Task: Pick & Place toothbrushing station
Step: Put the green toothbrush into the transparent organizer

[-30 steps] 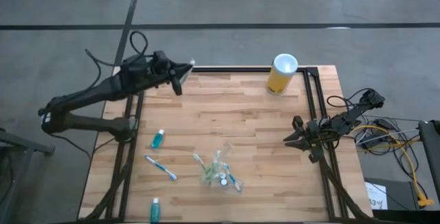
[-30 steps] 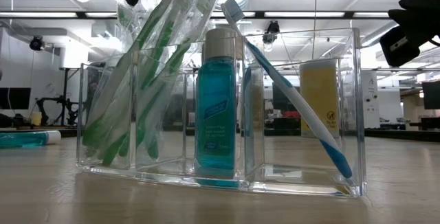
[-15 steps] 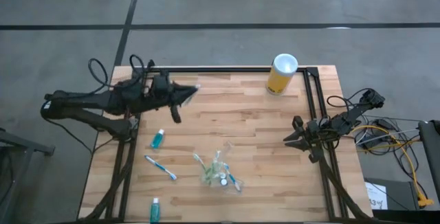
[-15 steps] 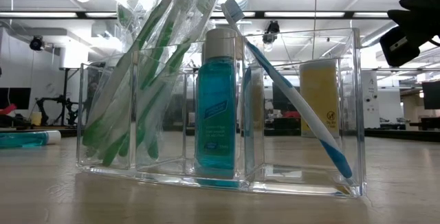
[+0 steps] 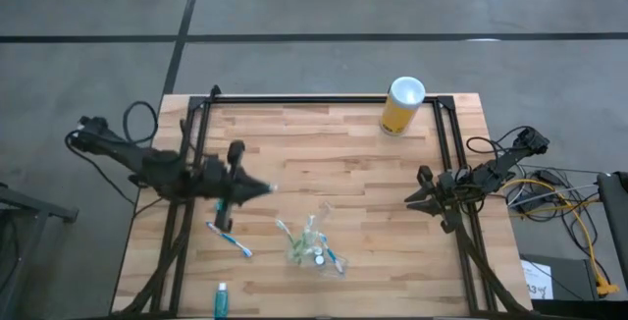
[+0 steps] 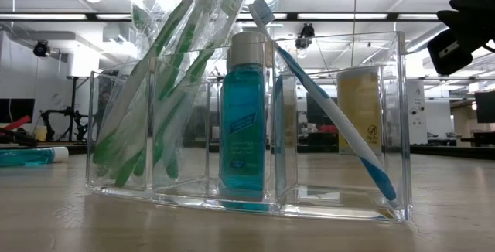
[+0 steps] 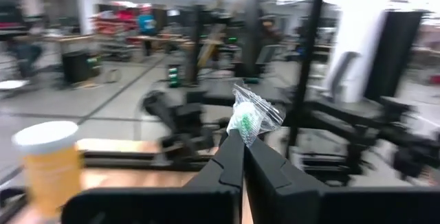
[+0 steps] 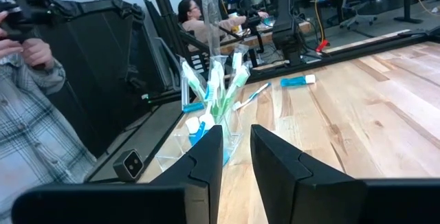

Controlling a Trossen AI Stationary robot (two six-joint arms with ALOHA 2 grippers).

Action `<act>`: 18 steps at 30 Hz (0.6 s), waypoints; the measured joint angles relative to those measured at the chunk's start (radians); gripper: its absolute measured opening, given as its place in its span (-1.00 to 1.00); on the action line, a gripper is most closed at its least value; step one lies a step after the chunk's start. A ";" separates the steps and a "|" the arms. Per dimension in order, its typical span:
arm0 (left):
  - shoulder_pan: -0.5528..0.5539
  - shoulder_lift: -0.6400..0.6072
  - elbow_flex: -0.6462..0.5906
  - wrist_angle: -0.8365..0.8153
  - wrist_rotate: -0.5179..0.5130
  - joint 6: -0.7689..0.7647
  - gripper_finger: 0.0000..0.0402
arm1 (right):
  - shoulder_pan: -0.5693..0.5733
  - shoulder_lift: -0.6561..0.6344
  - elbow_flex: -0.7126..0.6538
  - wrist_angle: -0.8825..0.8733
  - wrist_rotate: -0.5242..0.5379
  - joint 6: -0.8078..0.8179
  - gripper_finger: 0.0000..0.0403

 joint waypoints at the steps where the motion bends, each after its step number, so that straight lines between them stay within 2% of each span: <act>1: -0.027 0.004 0.000 0.010 0.000 0.006 -0.97 | 0.000 0.000 0.000 0.000 0.000 0.000 -0.62; 5: -0.123 0.036 -0.031 0.141 0.000 0.052 -0.97 | 0.000 0.000 0.000 0.000 0.000 0.000 -0.62; 8: -0.167 0.065 -0.083 0.298 0.001 0.082 -0.98 | 0.000 0.000 0.000 0.000 0.000 0.000 -0.63; 11: -0.187 0.096 -0.135 0.440 0.001 0.087 -0.98 | 0.000 0.000 0.000 0.000 0.000 0.000 -0.63; 18: -0.191 0.173 -0.228 0.658 0.001 0.043 -0.97 | 0.000 0.000 0.000 0.000 0.000 0.000 -0.63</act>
